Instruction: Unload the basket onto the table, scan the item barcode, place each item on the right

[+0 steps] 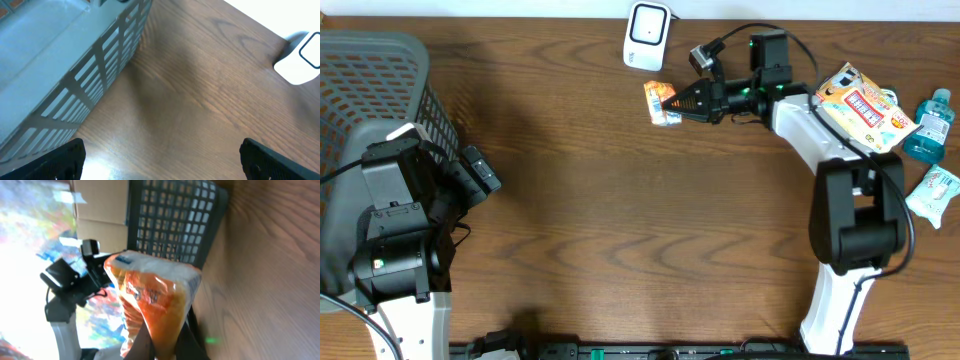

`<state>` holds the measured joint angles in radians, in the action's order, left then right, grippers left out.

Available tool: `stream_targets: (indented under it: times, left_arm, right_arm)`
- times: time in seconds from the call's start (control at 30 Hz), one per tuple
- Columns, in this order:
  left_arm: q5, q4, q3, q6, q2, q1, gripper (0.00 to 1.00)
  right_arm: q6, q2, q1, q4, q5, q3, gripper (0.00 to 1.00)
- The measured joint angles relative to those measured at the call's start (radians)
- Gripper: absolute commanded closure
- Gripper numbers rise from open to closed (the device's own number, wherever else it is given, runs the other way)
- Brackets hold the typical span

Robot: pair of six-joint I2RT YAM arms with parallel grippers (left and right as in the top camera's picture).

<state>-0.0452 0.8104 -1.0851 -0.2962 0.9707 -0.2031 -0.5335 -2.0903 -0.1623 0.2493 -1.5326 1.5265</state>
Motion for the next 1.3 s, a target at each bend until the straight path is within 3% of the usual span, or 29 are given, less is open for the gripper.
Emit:
stream_targets:
  times: [0.3,0.5,1.3]
  left_arm:
    - [0.000,0.000,0.000,0.000,0.000,0.000,0.02]
    - [0.000,0.000,0.000,0.000,0.000,0.000,0.02]
    - [0.000,0.000,0.000,0.000,0.000,0.000,0.02]
  right_arm:
    - [0.280,0.096,0.000,0.196,-0.008,0.005,0.99]
    - [0.407,0.096,0.000,0.207,-0.008,0.004,0.99]
    - [0.475,0.096,-0.048,0.098,-0.008,0.004,0.99]
